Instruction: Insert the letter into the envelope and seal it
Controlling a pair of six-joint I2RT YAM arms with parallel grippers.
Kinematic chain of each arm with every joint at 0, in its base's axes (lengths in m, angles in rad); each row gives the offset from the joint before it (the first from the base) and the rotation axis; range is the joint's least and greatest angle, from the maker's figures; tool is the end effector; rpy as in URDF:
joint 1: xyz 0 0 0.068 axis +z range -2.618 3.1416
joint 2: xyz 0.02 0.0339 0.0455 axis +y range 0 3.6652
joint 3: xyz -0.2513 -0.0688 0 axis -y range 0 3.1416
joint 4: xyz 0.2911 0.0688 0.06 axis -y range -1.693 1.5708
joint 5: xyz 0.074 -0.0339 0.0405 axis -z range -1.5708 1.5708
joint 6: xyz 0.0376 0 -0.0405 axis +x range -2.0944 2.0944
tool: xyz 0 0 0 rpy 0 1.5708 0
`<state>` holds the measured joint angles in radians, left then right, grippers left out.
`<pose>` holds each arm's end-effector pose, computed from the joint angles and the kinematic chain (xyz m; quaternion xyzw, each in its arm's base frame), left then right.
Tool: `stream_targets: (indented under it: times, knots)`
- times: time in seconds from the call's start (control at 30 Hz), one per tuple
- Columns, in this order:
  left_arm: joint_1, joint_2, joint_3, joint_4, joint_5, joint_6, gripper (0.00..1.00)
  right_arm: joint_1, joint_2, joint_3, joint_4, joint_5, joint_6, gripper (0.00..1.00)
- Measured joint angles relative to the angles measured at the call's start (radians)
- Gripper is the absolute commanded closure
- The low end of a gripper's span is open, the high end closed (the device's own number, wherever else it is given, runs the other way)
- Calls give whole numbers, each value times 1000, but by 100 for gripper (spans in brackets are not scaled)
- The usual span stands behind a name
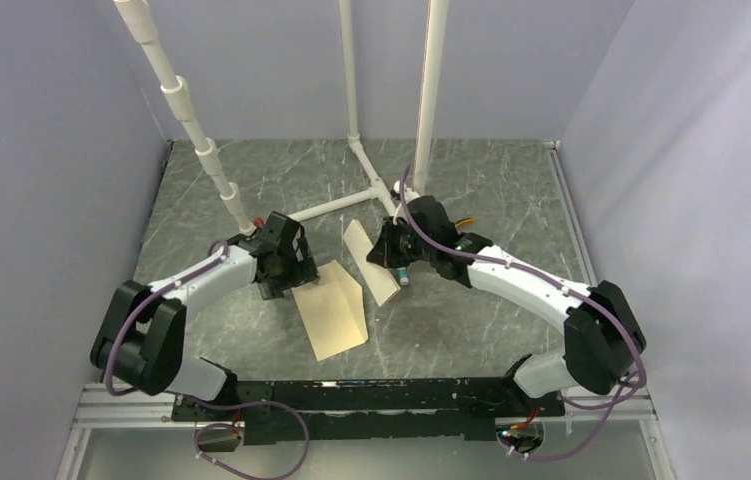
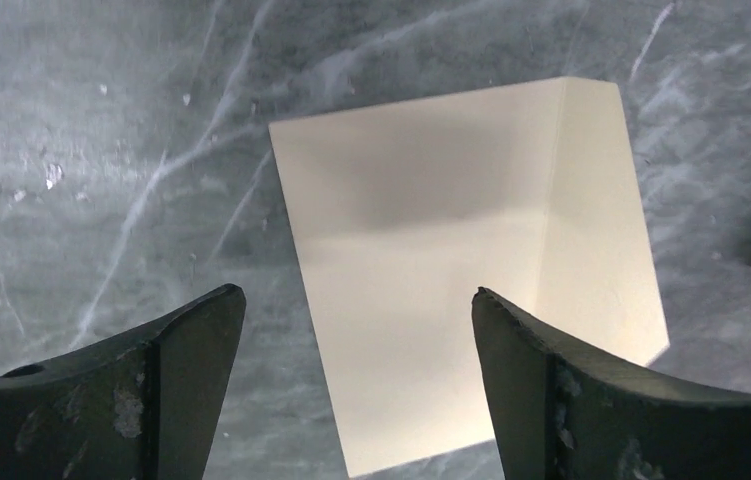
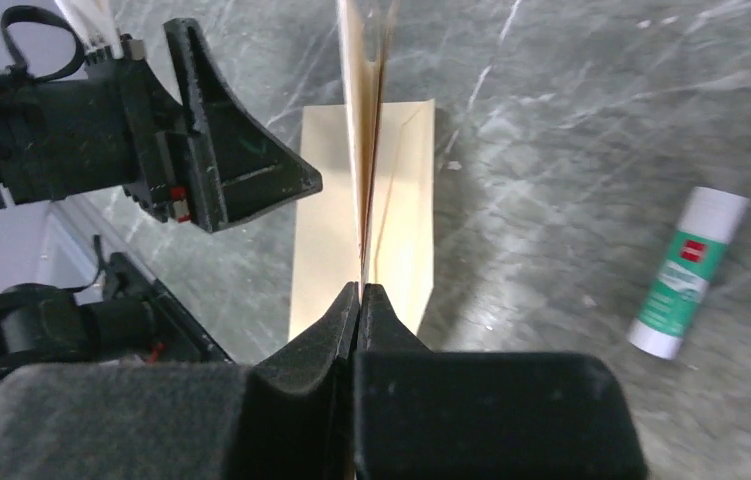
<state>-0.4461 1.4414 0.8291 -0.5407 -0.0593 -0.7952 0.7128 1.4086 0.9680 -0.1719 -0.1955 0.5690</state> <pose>0.2766 -0.1298 0.1425 -0.1759 0.9619 -0.0970 0.1855 0.2668 0.2403 0.2279 -0.1083 0.8776 0.3438 0.3160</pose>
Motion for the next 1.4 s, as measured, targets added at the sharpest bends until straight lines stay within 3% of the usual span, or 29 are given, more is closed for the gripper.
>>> stream_targets:
  times: [0.27,0.87,1.13,1.4]
  knots:
    - [0,-105,-108,-10,87,-87,30,16,145,-116,293,-76,125,100]
    - [3,-89,-170,46,247,-193,56,85,261,-234,509,110,130,100]
    - [4,-98,-177,-19,188,-241,47,163,277,-306,636,257,76,100]
    - [6,-175,-253,-20,193,-322,49,248,293,-322,682,425,87,100]
